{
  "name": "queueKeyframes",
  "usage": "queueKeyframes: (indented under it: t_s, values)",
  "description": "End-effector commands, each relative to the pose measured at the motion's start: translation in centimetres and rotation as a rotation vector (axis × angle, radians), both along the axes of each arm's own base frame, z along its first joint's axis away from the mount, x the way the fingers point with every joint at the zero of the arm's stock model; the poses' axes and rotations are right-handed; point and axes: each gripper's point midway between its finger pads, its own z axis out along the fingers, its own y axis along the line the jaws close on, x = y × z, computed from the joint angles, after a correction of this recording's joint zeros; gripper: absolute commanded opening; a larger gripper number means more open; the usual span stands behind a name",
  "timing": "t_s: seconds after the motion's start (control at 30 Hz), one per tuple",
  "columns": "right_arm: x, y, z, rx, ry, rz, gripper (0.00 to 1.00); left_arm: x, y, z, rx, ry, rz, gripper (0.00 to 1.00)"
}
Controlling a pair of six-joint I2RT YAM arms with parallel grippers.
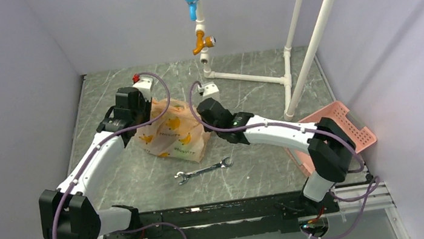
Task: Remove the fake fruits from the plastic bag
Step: Untie the plastic bag at the center of the board.
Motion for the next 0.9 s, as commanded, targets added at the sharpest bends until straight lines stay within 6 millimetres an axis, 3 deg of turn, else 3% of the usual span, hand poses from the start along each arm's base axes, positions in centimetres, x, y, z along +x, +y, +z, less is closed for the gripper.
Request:
queueKeyframes:
  t_s: [0.0, 0.1, 0.17, 0.23, 0.3, 0.4, 0.7, 0.87]
  values:
    - [0.2, -2.4, 1.5, 0.082, -0.028, -0.038, 0.0, 0.8, 1.1, 2.1, 0.005, -0.07, 0.064, 0.0]
    - [-0.8, -0.5, 2.9, 0.123, -0.033, 0.16, 0.0, 0.6, -0.1, 2.1, -0.03, -0.061, 0.0, 0.0]
    - [-2.0, 2.0, 5.1, 0.143, -0.061, 0.357, 0.16, 0.4, -1.2, 2.0, -0.064, -0.051, -0.055, 0.0]
    - [-2.1, 2.9, 6.9, 0.125, -0.109, 0.413, 0.27, 0.3, -1.9, 1.9, -0.08, -0.04, -0.086, 0.0]
    - [-1.2, 3.0, 7.8, 0.109, -0.137, 0.386, 0.38, 0.4, -2.0, 1.7, -0.076, -0.028, -0.09, 0.0]
    - [-0.3, 3.2, 7.5, 0.083, -0.103, 0.346, 0.45, 0.3, -1.9, 1.7, -0.073, -0.025, -0.09, 0.0]
    - [-2.5, 6.3, 8.5, 0.546, 0.173, 0.21, 0.47, 0.5, -1.9, 1.6, -0.07, -0.022, -0.092, 0.0]
    - [-0.3, 6.1, 6.7, 0.456, 0.182, 0.1, 0.49, 0.5, -1.9, 1.2, -0.067, -0.004, -0.091, 0.0]
